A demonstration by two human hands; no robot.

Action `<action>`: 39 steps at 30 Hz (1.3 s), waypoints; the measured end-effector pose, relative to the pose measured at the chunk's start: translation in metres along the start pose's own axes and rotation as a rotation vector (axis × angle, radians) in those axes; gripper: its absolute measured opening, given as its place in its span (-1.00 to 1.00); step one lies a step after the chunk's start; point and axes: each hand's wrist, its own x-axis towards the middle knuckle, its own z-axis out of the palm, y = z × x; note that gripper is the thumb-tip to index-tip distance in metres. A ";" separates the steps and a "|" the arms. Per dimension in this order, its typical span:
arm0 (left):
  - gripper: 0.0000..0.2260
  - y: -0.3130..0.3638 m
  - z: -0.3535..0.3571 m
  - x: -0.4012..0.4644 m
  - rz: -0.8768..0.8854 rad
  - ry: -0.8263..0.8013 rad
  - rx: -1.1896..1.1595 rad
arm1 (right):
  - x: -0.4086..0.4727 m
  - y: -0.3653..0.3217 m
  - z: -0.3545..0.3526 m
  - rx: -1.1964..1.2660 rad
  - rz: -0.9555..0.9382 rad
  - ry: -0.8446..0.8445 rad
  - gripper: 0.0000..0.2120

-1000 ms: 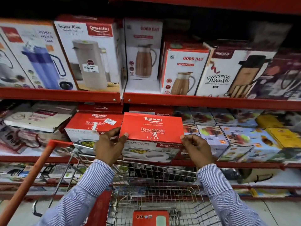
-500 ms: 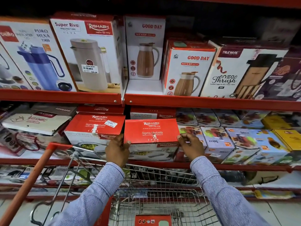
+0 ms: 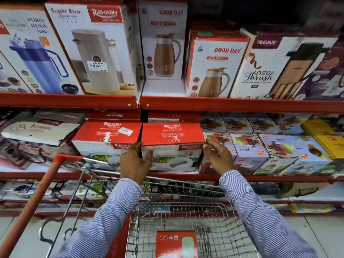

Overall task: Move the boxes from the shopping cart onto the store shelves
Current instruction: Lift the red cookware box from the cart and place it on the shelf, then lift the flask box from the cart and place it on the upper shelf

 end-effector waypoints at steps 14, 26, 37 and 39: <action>-0.14 -0.106 0.085 -0.191 -0.954 -1.004 -0.120 | -0.148 0.182 0.055 -0.403 0.597 -0.574 -0.68; -0.48 -0.062 0.056 -0.200 -0.935 -0.882 -0.271 | -0.164 0.165 0.045 -0.201 0.556 -0.432 -0.68; -0.75 0.032 -0.084 -0.126 -0.318 -0.454 -0.469 | -0.150 -0.022 -0.036 0.256 -0.043 -0.083 -0.87; -0.67 0.053 -0.109 -0.114 -0.205 -0.360 -0.491 | -0.143 -0.055 -0.048 0.303 -0.137 -0.044 -0.85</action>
